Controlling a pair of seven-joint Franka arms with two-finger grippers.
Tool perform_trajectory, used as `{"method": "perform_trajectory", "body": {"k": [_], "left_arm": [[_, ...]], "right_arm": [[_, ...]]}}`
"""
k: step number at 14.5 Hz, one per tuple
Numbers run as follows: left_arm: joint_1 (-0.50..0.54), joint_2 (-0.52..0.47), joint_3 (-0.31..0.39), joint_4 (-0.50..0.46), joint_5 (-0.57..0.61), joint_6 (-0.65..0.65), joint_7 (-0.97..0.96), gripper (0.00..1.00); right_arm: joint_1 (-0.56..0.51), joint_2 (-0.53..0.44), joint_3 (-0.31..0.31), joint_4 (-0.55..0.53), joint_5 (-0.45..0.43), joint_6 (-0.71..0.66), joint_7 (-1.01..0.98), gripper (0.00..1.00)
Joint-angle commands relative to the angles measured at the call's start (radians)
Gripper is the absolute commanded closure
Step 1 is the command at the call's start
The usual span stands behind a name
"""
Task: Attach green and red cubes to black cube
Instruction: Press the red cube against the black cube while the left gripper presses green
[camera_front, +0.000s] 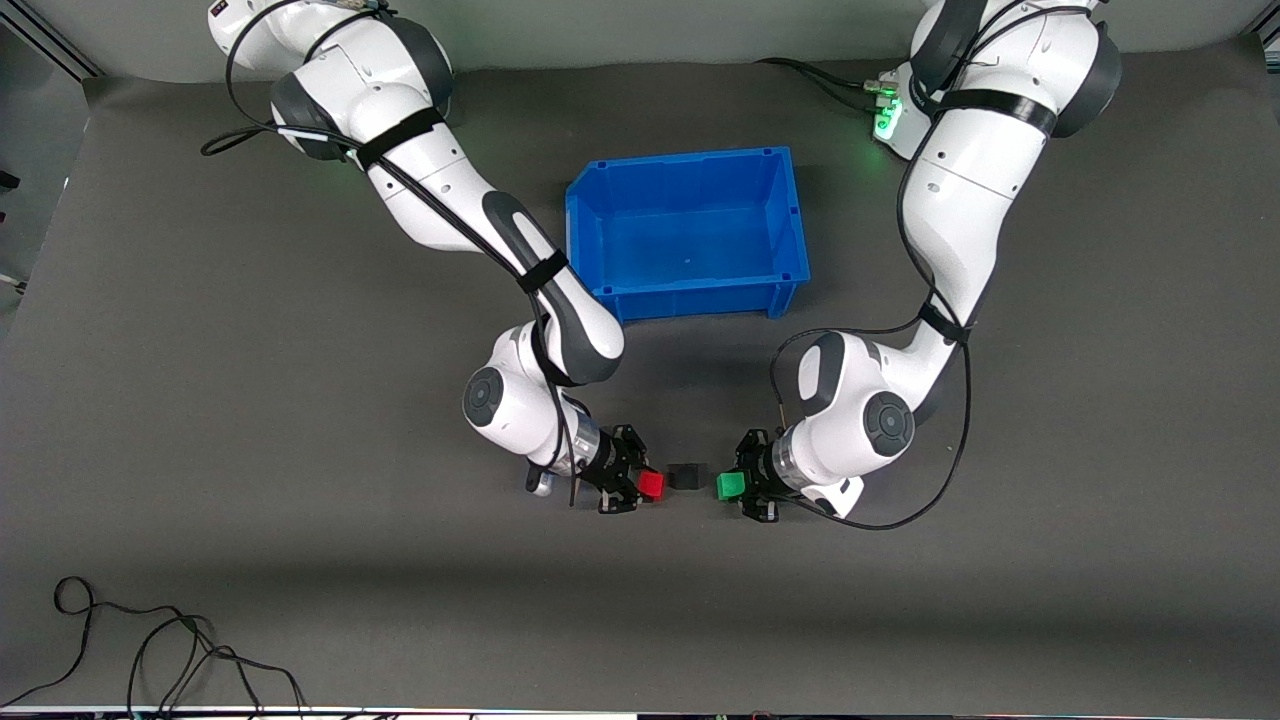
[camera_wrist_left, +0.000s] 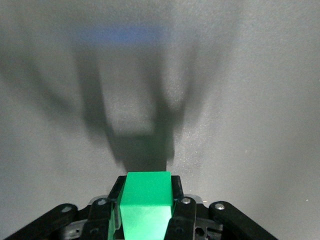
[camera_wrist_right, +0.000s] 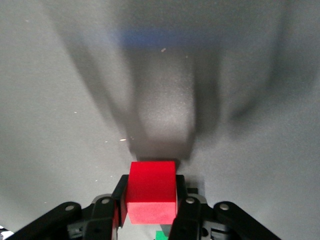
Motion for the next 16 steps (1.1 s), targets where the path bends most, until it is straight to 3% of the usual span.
{"method": "perform_trajectory", "body": {"k": [1, 16], "left_arm": [[-0.028, 0.019, 0.016, 0.028, -0.002, 0.003, -0.037, 1.00], [-0.059, 0.042, 0.015, 0.027, -0.007, 0.089, -0.072, 1.00]], "right_arm": [[0.017, 0.028, -0.003, 0.042, 0.015, 0.021, 0.031, 0.85], [0.022, 0.030, 0.018, 0.035, 0.014, 0.020, 0.022, 0.84]]}}
